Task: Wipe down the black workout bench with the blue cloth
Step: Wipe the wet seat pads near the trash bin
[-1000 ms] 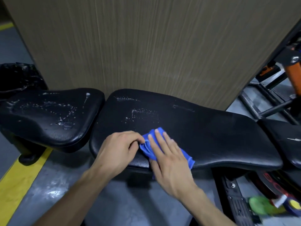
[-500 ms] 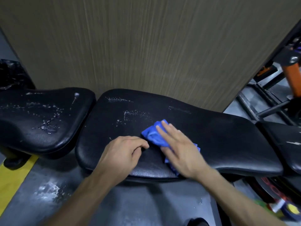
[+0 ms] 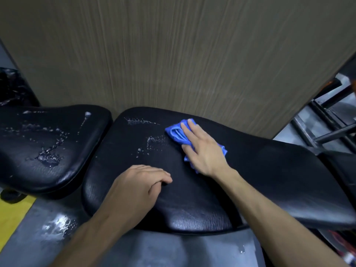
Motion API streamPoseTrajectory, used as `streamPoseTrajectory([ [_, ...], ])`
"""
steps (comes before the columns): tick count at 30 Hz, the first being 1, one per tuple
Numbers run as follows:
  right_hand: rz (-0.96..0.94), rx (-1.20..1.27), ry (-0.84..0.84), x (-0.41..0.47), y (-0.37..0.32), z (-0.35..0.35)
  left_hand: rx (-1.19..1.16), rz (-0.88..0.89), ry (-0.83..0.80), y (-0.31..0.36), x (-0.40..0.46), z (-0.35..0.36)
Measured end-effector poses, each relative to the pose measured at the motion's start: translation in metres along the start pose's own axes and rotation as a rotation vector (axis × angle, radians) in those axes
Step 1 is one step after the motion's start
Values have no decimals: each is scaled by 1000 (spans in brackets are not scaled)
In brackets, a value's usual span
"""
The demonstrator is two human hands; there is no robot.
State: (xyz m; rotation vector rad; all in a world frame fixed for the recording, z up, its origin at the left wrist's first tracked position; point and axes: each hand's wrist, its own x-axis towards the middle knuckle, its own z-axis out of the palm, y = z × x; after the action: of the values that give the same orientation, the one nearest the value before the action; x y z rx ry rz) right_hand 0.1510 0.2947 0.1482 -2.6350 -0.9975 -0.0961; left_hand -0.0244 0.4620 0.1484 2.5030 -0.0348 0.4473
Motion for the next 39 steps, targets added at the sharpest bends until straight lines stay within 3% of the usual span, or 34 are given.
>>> streamPoseTrajectory([
  [2, -36, 43, -5, -15, 26, -11, -4, 9, -12, -1, 4, 0],
  [6, 424, 4, 105, 1, 100, -31, 0, -37, -6, -10, 5, -9],
  [8, 489, -23, 104, 29, 97, -27, 25, -46, -5, -14, 2, -14],
  [12, 217, 33, 66, 68, 31, 4, 53, -53, -12, -21, 1, -20],
  [16, -228, 70, -95, 11, -5, 6, 65, -14, 27, -19, 4, -30],
  [18, -203, 83, -93, -3, 23, -5, 51, -10, 59, -20, 5, -37],
  [22, 326, 62, 57, 15, 53, -18, 42, -50, 78, -21, -5, -53],
  [24, 264, 12, 69, 16, 14, -2, 55, -47, 76, -20, -11, -60],
  [28, -181, 34, -53, -52, -78, 22, 83, -86, 73, -22, -21, -74],
  [30, -242, 85, -110, -79, -78, 9, 70, -129, 80, -22, -28, -81],
  [32, -78, 143, -47, -89, -46, -7, 54, -186, 98, -20, -38, -88],
  [36, 475, 20, 125, -94, 6, -25, 51, -275, 101, -21, -68, -100],
  [39, 494, -97, 125, -98, -47, 1, 80, -324, 94, -28, -90, -103],
])
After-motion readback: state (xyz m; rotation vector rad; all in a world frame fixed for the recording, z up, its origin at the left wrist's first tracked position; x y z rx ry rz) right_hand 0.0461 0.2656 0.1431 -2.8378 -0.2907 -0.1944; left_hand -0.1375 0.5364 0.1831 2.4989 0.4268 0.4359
